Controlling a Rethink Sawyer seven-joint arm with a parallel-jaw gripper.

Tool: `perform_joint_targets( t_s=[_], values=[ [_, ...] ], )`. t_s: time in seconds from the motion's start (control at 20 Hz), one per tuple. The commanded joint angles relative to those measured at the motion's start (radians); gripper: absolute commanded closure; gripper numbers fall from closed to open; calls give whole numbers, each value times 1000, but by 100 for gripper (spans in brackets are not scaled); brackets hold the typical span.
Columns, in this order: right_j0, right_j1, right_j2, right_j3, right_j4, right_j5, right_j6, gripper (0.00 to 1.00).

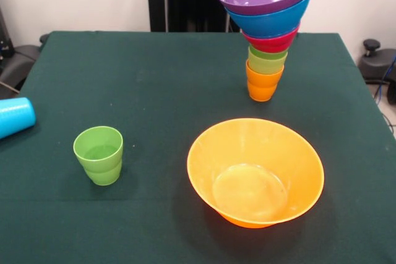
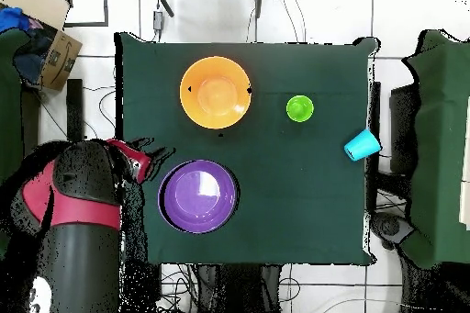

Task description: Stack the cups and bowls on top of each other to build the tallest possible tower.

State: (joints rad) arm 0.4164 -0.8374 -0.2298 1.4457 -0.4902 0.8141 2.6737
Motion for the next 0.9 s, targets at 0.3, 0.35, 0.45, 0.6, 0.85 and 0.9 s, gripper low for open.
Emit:
perform_joint_targets(
  t_s=[0.3, 0.35, 0.45, 0.6, 0.85, 0.9],
  values=[
    [-10, 17, 87, 28, -7, -71, -29, 0],
    [-11, 18, 88, 27, -6, -71, -30, 0],
    [-9, 19, 87, 26, -5, -71, -28, 0],
    [-10, 21, 87, 23, -5, -71, -31, 0],
    [-8, 21, 83, 27, -6, -77, -26, 0],
    [-8, 21, 82, 28, -8, -77, -27, 0]
  ],
)
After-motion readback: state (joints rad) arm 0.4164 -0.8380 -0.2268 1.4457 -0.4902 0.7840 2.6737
